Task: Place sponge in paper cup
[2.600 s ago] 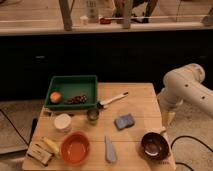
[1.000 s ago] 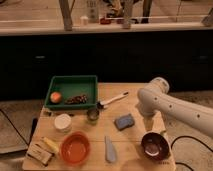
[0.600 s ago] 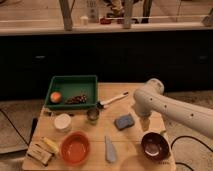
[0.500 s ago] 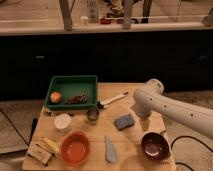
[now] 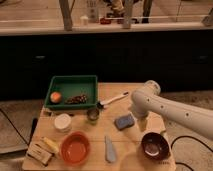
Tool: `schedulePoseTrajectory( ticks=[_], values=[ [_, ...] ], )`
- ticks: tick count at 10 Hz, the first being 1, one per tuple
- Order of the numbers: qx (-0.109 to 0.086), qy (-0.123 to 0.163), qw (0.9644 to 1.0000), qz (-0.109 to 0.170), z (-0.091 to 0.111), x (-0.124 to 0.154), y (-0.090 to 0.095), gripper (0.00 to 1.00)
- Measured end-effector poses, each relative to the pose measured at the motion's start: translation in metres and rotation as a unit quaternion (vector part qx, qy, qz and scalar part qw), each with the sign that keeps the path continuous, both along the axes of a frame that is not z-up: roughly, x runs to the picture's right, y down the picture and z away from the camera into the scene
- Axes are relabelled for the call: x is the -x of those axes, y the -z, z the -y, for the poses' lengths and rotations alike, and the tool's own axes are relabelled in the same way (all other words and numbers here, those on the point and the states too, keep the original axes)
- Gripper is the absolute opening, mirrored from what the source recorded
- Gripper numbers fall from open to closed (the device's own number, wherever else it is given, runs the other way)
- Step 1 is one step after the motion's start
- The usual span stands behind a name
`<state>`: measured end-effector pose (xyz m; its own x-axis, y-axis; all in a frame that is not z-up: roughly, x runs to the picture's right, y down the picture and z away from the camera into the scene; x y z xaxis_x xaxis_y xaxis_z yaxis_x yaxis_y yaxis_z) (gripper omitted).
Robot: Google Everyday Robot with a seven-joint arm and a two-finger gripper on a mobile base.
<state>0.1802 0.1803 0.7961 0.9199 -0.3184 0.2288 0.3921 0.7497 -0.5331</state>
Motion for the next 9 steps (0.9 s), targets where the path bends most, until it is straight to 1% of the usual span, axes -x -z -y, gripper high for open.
schedulePoseTrajectory(
  ticks=[5, 9],
  values=[
    [0.005, 0.012, 0.9996, 0.026, -0.007, 0.010, -0.013, 0.80],
    [0.009, 0.014, 0.9990, 0.043, -0.012, 0.015, -0.022, 0.80]
  ],
)
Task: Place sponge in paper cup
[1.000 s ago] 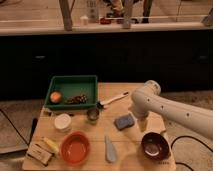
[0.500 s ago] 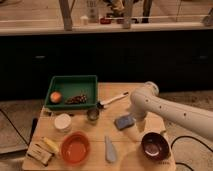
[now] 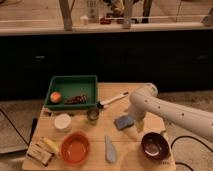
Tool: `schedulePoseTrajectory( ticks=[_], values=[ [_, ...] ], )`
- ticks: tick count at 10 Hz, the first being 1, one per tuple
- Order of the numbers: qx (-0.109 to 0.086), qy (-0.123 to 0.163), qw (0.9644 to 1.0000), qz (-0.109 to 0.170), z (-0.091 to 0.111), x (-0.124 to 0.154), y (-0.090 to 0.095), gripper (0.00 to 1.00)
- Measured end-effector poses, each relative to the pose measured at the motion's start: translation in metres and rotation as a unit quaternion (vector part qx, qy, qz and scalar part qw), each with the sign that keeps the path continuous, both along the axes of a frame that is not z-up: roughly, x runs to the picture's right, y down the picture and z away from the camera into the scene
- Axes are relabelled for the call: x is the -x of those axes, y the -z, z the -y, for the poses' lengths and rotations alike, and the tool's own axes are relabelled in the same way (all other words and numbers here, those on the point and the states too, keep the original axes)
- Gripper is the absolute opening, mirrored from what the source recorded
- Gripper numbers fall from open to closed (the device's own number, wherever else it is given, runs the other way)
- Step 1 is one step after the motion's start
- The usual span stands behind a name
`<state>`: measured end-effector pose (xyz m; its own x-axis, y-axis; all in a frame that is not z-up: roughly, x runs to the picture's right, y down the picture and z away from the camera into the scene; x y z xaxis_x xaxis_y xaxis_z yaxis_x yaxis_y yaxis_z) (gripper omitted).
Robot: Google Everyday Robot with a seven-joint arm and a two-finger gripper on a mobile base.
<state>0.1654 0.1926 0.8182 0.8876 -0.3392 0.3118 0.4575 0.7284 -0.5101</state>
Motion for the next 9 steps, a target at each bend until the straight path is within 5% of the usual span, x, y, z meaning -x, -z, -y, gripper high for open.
schedulePoseTrajectory(
  ticks=[9],
  values=[
    [0.003, -0.014, 0.9996, 0.024, -0.011, 0.004, -0.013, 0.80]
  ],
)
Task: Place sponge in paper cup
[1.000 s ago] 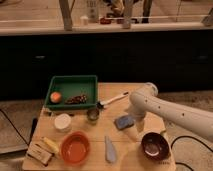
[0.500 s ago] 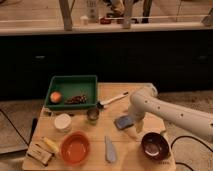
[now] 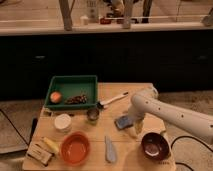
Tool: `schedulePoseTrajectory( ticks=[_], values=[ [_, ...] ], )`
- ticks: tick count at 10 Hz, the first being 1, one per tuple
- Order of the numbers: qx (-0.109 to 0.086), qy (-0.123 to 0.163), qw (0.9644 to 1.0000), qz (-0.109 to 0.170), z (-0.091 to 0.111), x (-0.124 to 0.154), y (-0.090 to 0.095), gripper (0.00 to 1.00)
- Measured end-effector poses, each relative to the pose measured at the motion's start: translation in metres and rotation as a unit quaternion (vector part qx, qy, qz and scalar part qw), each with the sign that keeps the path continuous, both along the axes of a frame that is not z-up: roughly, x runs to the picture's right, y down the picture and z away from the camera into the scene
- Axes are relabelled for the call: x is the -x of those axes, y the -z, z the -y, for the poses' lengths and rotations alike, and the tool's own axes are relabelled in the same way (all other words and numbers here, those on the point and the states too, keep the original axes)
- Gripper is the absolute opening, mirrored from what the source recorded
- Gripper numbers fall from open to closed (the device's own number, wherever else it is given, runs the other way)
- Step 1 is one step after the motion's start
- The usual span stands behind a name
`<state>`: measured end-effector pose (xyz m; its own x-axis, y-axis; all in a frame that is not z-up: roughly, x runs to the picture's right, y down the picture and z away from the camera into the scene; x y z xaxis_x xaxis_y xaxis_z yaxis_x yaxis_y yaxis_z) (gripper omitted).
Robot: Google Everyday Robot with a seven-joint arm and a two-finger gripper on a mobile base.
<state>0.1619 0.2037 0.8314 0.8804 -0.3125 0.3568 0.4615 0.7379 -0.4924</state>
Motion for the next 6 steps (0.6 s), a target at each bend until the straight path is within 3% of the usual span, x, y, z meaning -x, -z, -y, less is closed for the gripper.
schedulePoseTrajectory(
  ticks=[6],
  values=[
    [0.002, -0.006, 0.9999, 0.009, -0.0031, 0.0007, -0.0031, 0.80]
  ],
)
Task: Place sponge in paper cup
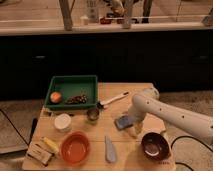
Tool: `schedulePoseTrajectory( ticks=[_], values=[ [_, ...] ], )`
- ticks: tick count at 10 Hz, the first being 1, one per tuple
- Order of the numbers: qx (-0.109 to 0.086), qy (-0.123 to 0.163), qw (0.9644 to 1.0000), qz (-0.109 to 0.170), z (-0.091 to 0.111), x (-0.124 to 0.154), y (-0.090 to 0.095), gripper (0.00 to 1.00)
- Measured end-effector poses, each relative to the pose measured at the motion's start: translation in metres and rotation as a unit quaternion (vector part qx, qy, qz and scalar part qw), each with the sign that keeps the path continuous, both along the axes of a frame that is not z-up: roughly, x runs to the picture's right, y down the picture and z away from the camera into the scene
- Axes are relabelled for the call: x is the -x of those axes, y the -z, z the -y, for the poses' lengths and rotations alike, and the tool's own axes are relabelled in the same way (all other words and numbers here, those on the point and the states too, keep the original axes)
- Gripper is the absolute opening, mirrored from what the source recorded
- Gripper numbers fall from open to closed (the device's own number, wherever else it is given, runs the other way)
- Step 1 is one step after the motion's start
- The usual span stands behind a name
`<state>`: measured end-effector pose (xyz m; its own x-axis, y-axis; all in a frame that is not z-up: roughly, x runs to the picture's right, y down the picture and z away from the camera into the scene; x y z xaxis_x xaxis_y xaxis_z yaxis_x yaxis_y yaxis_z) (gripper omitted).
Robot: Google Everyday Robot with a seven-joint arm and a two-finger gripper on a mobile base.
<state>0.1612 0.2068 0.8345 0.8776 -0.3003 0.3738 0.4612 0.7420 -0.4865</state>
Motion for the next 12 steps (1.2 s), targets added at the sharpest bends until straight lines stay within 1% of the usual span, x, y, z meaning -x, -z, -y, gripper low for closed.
schedulePoseTrajectory(
  ticks=[12],
  values=[
    [0.005, 0.004, 0.9999, 0.009, -0.0036, 0.0019, -0.0029, 0.80]
  ],
)
